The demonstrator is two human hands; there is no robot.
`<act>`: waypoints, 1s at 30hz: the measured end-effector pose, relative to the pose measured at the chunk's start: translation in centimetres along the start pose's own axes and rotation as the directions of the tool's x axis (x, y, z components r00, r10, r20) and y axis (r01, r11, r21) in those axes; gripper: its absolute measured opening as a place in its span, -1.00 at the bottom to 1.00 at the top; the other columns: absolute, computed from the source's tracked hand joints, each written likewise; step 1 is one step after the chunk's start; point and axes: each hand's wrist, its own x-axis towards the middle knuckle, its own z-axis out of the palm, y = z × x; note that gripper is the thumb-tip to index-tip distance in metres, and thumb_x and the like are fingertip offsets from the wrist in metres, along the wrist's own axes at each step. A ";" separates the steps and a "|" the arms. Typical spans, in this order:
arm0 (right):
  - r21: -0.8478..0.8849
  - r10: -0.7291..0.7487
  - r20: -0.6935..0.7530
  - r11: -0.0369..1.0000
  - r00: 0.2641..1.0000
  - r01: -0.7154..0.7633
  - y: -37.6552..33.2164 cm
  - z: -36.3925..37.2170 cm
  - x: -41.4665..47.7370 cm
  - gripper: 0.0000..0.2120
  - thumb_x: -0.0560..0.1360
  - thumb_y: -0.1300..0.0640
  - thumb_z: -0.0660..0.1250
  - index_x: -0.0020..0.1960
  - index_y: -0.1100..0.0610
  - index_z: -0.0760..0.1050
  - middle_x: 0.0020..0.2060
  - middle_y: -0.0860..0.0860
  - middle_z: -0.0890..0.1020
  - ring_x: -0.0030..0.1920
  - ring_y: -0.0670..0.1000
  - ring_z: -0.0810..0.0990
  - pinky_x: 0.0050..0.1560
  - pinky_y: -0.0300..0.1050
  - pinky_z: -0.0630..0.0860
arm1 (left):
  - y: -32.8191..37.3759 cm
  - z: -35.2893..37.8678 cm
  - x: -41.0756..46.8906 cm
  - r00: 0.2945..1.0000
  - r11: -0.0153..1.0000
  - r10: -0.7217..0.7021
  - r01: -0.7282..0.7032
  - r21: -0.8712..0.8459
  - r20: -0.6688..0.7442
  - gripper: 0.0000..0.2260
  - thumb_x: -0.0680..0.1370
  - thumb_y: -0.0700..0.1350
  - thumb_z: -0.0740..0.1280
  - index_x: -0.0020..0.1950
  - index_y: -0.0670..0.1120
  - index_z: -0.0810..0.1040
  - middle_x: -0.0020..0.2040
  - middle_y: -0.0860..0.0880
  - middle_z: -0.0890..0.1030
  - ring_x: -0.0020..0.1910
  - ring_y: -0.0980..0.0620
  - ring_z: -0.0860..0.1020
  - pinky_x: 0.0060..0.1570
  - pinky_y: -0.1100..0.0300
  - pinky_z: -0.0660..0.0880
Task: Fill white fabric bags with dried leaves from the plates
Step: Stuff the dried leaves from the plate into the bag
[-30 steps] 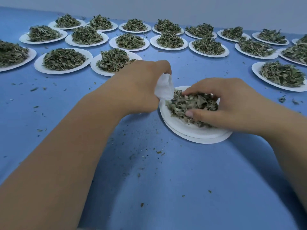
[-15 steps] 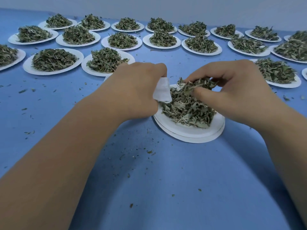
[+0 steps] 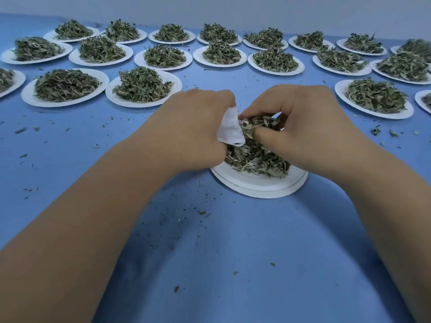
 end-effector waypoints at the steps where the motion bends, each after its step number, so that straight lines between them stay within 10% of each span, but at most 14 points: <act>1: -0.007 0.011 -0.006 1.000 1.000 -0.011 -0.1 0.1 0.0 -0.71 0.44 0.21 0.40 0.06 -0.09 0.68 -0.07 -0.21 0.67 -0.14 -0.34 0.54 -0.01 -0.49 0.39 | 0.1 0.1 0.0 1.000 1.000 0.002 -0.002 0.001 -0.003 -0.76 0.43 -0.11 0.35 0.07 0.00 0.44 -0.19 0.05 0.49 -0.18 -0.08 0.47 -0.31 0.07 0.33; 8: 0.030 0.080 -0.103 0.997 0.991 -0.078 -0.8 0.5 0.0 -0.84 0.39 0.21 0.40 -0.10 0.00 0.51 -0.12 -0.10 0.67 -0.15 -0.17 0.60 -0.08 -0.10 0.53 | 0.4 0.3 0.2 0.999 1.000 0.000 0.001 0.015 -0.051 -0.70 0.40 -0.11 0.34 0.11 0.03 0.44 -0.24 0.11 0.42 -0.20 -0.07 0.44 -0.36 0.14 0.24; 16: 0.309 0.077 0.132 0.944 0.988 -0.115 -0.6 -0.5 -0.7 -0.71 0.42 0.20 0.43 0.02 -0.16 0.65 -0.19 -0.30 0.68 -0.35 -0.23 0.57 -0.22 -0.35 0.48 | 0.0 0.4 0.2 0.999 0.999 -0.043 0.042 -0.017 -0.018 -0.74 0.39 -0.10 0.35 0.04 0.07 0.39 -0.26 0.11 0.42 -0.24 -0.04 0.42 -0.38 0.19 0.19; 24: 0.378 0.127 -0.040 0.920 0.991 -0.103 -0.4 0.6 0.0 -0.86 0.50 0.19 0.49 -0.06 -0.05 0.73 -0.11 -0.20 0.74 -0.04 -0.18 0.68 0.13 -0.08 0.60 | 0.4 0.2 0.0 0.999 0.998 -0.035 0.034 -0.053 -0.028 -0.73 0.42 -0.12 0.33 0.11 0.02 0.45 -0.24 0.09 0.46 -0.21 -0.10 0.47 -0.30 0.08 0.25; 30: 0.366 0.230 -0.079 0.912 0.970 -0.186 0.0 0.9 0.2 -0.81 0.40 0.13 0.58 -0.11 -0.10 0.62 -0.16 -0.15 0.73 -0.16 -0.19 0.70 -0.11 -0.24 0.58 | 1.2 0.1 0.0 0.999 0.996 -0.037 0.037 -0.086 -0.006 -0.66 0.44 -0.13 0.36 0.21 0.02 0.46 -0.16 0.09 0.47 -0.13 -0.06 0.47 -0.19 0.09 0.22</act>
